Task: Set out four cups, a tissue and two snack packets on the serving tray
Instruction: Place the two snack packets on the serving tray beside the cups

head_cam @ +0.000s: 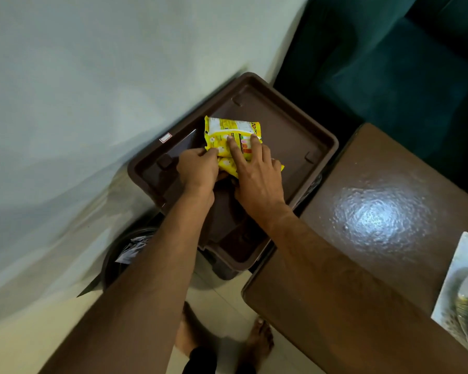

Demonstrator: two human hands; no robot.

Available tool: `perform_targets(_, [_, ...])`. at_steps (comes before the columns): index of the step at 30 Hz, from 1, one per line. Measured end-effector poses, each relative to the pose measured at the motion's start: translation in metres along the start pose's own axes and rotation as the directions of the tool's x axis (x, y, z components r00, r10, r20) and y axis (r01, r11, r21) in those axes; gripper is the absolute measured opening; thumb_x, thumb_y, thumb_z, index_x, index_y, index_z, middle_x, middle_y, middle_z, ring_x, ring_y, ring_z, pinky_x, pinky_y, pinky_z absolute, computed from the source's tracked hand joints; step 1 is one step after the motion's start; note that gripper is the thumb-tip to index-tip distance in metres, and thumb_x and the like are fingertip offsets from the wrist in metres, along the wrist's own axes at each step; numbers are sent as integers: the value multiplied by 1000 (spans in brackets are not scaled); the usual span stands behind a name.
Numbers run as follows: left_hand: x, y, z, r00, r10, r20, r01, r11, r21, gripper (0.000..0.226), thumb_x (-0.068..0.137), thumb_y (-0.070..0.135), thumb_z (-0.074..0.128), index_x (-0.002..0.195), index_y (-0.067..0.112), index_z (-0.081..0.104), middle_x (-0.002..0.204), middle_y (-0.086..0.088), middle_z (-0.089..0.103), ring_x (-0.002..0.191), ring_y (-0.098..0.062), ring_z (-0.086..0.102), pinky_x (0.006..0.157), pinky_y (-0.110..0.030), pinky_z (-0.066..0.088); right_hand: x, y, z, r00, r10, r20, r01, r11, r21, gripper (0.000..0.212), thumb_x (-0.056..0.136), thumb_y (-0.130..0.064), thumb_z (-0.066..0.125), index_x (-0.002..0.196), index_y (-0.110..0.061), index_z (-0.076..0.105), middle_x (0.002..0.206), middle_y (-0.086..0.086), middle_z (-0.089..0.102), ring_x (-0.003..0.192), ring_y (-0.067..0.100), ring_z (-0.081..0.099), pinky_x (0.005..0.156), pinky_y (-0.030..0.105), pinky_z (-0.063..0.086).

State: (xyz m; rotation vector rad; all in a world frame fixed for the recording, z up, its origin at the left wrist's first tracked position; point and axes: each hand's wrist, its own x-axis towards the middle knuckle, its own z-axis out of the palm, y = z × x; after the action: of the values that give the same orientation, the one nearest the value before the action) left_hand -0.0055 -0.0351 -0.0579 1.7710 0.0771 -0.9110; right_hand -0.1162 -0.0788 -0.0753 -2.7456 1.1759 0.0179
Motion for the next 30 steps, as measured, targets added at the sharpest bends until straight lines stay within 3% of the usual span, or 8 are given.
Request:
perform_targets(6, [-3, 17, 2, 987, 111, 117, -80, 966, -244, 46, 108, 40, 46, 99, 4, 72, 85, -17, 75, 69, -23, 74, 59, -33, 62, 8, 10, -22, 967, 202, -152, -111, 879, 464, 77, 79, -4, 62, 152, -23, 48, 145, 12, 56, 129, 36, 51, 99, 45, 51])
perform_targets(8, [4, 18, -1, 989, 121, 86, -95, 962, -254, 39, 108, 37, 46, 104, 5, 67, 90, -16, 71, 74, -21, 70, 68, -32, 59, 11, 13, -33, 940, 291, -179, -123, 777, 617, 66, 82, -3, 66, 145, -19, 58, 132, 9, 68, 122, 31, 61, 100, 41, 51])
perform_targets(13, [18, 11, -10, 979, 4, 205, 47, 968, -247, 16, 101, 36, 60, 108, 23, 67, 112, -1, 70, 107, -17, 65, 92, -31, 51, 9, 23, -52, 860, 474, 191, -258, 79, 963, 30, 85, 2, 74, 107, -19, 74, 102, 4, 80, 100, 29, 76, 91, 53, 62])
perform_targets(15, [22, 9, -11, 959, -50, 279, 128, 955, -268, 23, 99, 40, 62, 114, 23, 65, 107, 2, 71, 102, -15, 66, 88, -29, 49, 4, 33, -53, 834, 375, 405, -347, -214, 913, 28, 87, 1, 73, 112, -14, 73, 106, 11, 80, 97, 34, 78, 81, 52, 65])
perform_targets(17, [26, 7, -12, 940, -94, 328, 179, 954, -240, 22, 98, 43, 62, 106, 23, 67, 95, 2, 73, 87, -14, 69, 82, -30, 52, -1, 41, -51, 823, 230, 519, -423, -362, 831, 32, 90, -1, 71, 121, -10, 70, 114, 14, 78, 101, 36, 77, 78, 47, 66])
perform_targets(22, [30, -1, -8, 960, -94, 263, 140, 977, -163, 5, 95, 16, 69, 92, 18, 73, 73, 4, 76, 73, -13, 71, 66, -31, 60, -2, 48, -44, 763, 185, 619, -544, -335, 770, 38, 88, -5, 74, 125, -6, 65, 112, 18, 78, 96, 35, 78, 78, 45, 65])
perform_targets(27, [32, -13, -5, 999, 6, 36, -4, 998, -58, 28, 91, -3, 69, 118, 2, 68, 105, -16, 75, 85, -23, 72, 83, -40, 61, 3, 51, -42, 689, 394, 609, -625, -104, 774, 94, 64, 11, 87, 144, -15, 46, 117, 18, 74, 97, 39, 76, 83, 56, 64])
perform_targets(30, [24, -13, -6, 972, 198, -127, -162, 955, 248, 42, 83, 8, 80, 123, 5, 68, 120, -12, 66, 108, -27, 68, 88, -31, 55, 4, 54, -44, 706, 403, 582, -597, -103, 796, 104, 60, 21, 83, 148, -17, 44, 121, 22, 71, 100, 42, 74, 83, 60, 63])
